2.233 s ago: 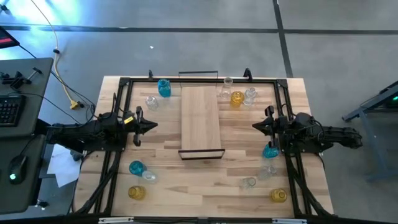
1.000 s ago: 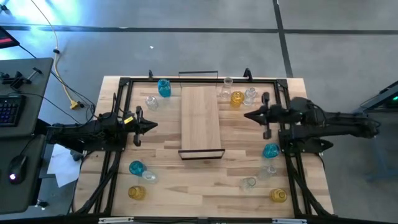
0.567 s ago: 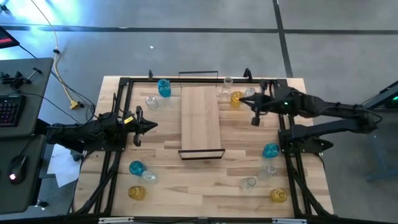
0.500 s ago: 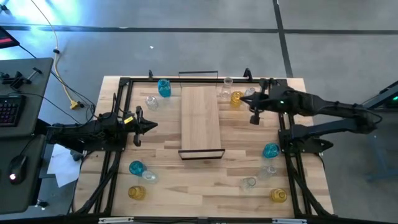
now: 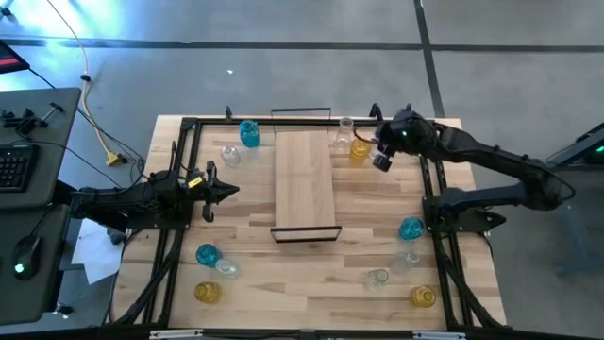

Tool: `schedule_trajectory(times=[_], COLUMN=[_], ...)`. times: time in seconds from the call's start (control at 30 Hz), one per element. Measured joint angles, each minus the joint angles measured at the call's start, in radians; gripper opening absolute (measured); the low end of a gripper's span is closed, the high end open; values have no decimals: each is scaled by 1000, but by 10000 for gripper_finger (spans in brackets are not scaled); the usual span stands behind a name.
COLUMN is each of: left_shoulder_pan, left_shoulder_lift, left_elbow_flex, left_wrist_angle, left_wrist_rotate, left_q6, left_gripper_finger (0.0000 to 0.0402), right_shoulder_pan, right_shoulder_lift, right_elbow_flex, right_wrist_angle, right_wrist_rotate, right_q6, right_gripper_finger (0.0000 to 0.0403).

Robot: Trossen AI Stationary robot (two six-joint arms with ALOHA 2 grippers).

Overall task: Sort vases onto shelf
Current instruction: Put the top right transparent flower vase on the shelf

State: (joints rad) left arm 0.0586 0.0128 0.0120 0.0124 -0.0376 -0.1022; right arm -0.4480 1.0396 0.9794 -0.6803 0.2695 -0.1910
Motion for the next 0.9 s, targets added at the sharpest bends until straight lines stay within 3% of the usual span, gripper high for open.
schedule_trajectory(times=[0.17, 0.47, 0.67, 0.9], left_shoulder_pan=[0, 0, 0, 0], left_shoulder_lift=[0, 0, 0, 0], left_elbow_flex=[0, 0, 0, 0], left_wrist_angle=[0, 0, 0, 0], left_wrist_rotate=[0, 0, 1, 1], left_q6=[0, 0, -17, -17], left_gripper_finger=[1, 1, 1, 1], right_shoulder_pan=[-38, -50, -117, -212], right_shoulder_lift=[2, 2, 2, 3], right_elbow_flex=[0, 6, 7, -7], right_wrist_angle=[7, 48, 29, -4], right_wrist_rotate=[3, 16, -7, -95], right_q6=[-50, -288, -115, -43], right_gripper_finger=[138, 140, 145, 188])
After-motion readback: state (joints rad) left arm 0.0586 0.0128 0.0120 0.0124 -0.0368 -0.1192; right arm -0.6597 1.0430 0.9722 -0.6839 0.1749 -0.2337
